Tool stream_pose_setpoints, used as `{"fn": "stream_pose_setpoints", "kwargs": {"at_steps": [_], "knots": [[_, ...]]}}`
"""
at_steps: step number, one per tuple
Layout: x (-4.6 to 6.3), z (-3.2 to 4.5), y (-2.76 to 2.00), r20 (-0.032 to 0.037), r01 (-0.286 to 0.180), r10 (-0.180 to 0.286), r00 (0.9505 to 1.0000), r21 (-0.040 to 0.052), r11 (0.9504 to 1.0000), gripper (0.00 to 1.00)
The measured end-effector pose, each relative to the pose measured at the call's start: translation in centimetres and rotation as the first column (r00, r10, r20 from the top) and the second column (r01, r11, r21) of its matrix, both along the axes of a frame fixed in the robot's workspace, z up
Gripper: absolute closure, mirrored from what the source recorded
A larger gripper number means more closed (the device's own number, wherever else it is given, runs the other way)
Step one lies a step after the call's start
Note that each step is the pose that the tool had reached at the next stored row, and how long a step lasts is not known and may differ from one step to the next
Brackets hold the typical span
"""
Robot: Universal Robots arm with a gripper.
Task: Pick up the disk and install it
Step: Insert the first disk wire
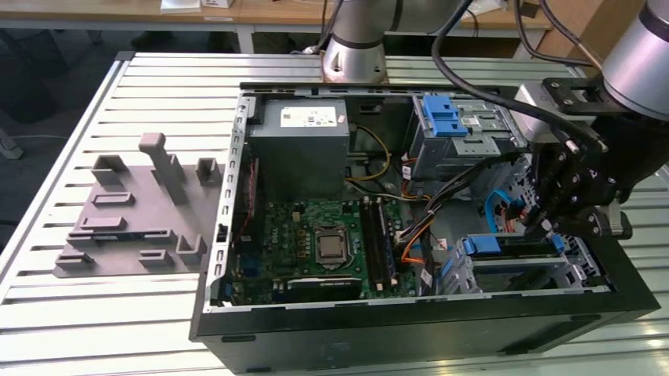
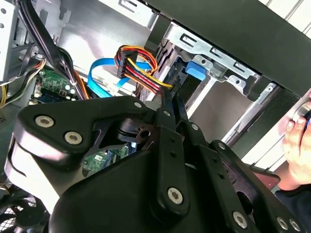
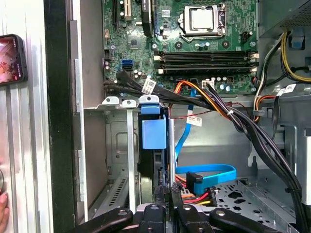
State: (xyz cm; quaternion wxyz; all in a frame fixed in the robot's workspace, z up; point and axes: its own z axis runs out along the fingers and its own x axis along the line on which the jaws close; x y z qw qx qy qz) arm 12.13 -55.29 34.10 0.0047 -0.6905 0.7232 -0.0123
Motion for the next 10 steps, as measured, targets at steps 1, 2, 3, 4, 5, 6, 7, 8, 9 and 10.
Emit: {"fn": "stream_pose_setpoints", "kwargs": {"at_steps": [1, 2, 3, 4, 5, 6, 7, 8, 9, 10], "knots": [[0.0, -0.06, 0.0, 0.0, -0.001, 0.001, 1.0, 0.0005, 1.0, 0.84], [0.0, -0.1, 0.0, 0.0, -0.002, 0.002, 1.0, 0.0011, 1.0, 0.84], [0.0, -0.15, 0.0, 0.0001, -0.004, 0.004, 1.0, 0.0015, 1.0, 0.84], [0.0, -0.21, 0.0, 0.0, -0.004, 0.004, 1.0, 0.0019, 1.0, 0.84], [0.0, -0.26, -0.01, 0.0, -0.004, 0.004, 1.0, 0.002, 1.0, 0.84], [0.0, -0.29, -0.03, 0.0, -0.004, 0.004, 1.0, 0.0021, 1.0, 0.84], [-0.01, -0.33, -0.05, 0.0, -0.004, 0.004, 1.0, 0.0027, 1.0, 0.84], [-0.01, -0.36, -0.08, 0.0001, -0.004, 0.004, 1.0, 0.0034, 1.0, 0.84], [-0.01, -0.4, -0.1, 0.0001, -0.004, 0.004, 1.0, 0.0044, 1.0, 0.84], [-0.01, -0.43, -0.11, 0.0, -0.004, 0.004, 1.0, 0.0055, 1.0, 0.84]]}}
